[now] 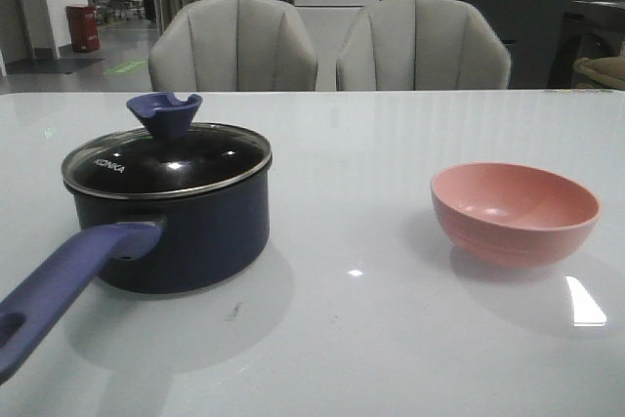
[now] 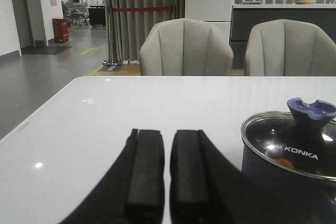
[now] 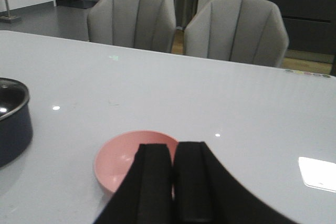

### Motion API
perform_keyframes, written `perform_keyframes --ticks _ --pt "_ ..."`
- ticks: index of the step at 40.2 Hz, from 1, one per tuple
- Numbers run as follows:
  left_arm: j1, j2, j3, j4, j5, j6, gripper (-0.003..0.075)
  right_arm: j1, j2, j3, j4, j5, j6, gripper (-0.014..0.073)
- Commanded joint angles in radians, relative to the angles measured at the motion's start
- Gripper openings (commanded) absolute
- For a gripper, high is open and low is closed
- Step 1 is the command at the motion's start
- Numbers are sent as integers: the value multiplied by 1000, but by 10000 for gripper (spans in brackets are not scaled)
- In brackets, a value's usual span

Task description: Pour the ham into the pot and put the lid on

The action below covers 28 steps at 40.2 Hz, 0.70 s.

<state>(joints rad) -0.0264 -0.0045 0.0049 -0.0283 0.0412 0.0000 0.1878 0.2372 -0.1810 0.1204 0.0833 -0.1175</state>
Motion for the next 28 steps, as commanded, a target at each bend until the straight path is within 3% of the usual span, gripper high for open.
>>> perform_keyframes --ticks 1,10,19,28 --pt "-2 -19 20 0 -79 -14 130 -72 -19 13 -22 -92 17 164" --pt "-2 -19 20 0 -79 -14 130 -130 -91 120 -177 -116 172 164" --pt "-2 -19 20 0 -79 -14 130 -129 -206 205 -178 -188 192 164" --pt "-2 -19 20 0 -79 -14 130 -128 -267 202 -179 -136 192 164"
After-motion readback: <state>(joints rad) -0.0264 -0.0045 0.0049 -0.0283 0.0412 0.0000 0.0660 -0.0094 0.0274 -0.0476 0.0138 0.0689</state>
